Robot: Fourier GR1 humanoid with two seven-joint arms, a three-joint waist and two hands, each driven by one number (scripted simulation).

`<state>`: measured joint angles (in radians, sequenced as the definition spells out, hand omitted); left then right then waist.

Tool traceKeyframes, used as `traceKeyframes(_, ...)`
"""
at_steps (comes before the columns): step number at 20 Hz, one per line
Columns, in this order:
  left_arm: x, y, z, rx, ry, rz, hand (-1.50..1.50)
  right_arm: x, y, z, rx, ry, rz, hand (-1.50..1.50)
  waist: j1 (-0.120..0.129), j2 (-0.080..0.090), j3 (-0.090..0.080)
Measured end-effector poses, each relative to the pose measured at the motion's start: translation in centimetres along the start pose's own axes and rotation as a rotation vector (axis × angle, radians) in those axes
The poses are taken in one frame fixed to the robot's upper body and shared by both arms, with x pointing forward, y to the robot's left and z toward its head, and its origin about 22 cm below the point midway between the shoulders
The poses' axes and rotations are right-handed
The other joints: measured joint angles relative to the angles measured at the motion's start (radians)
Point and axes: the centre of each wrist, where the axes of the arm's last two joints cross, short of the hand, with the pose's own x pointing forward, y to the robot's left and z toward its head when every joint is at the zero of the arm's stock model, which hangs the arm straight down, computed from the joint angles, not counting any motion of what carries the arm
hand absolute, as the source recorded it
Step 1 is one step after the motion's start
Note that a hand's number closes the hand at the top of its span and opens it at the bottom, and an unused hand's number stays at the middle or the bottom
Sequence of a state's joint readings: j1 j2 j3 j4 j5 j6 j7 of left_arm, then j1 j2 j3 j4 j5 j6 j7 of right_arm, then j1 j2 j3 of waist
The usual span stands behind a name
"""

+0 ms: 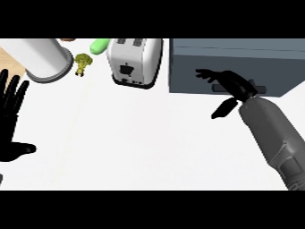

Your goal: Pick up the cup, place it into the drawer and close the drawer

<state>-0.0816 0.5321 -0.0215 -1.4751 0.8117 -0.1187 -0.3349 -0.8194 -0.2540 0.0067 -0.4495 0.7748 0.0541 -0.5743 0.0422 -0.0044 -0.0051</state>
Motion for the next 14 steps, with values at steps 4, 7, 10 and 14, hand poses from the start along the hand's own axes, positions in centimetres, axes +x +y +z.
traceKeyframes(4,-0.8,-0.1,0.2,-0.013,0.008,0.005,-1.50,-0.4,-1.4,-0.2,0.016,-0.007,-0.013,-1.50,0.011,0.002,-0.001)
traceKeyframes(7,-1.0,-0.3,0.1,-0.023,0.009,0.002,-1.50,-0.8,-1.9,-0.1,0.036,-0.016,-0.030,-1.50,0.018,0.004,-0.001)
traceKeyframes(10,-1.1,-0.5,-0.5,-0.028,0.004,-0.003,-1.50,-1.0,-2.1,-0.1,0.049,-0.020,-0.040,-1.50,0.021,0.004,-0.003)
traceKeyframes(14,-1.1,-0.6,-0.8,-0.035,0.001,-0.010,-1.50,-1.4,-2.6,0.2,0.076,-0.029,-0.054,-1.50,0.028,0.004,-0.003)
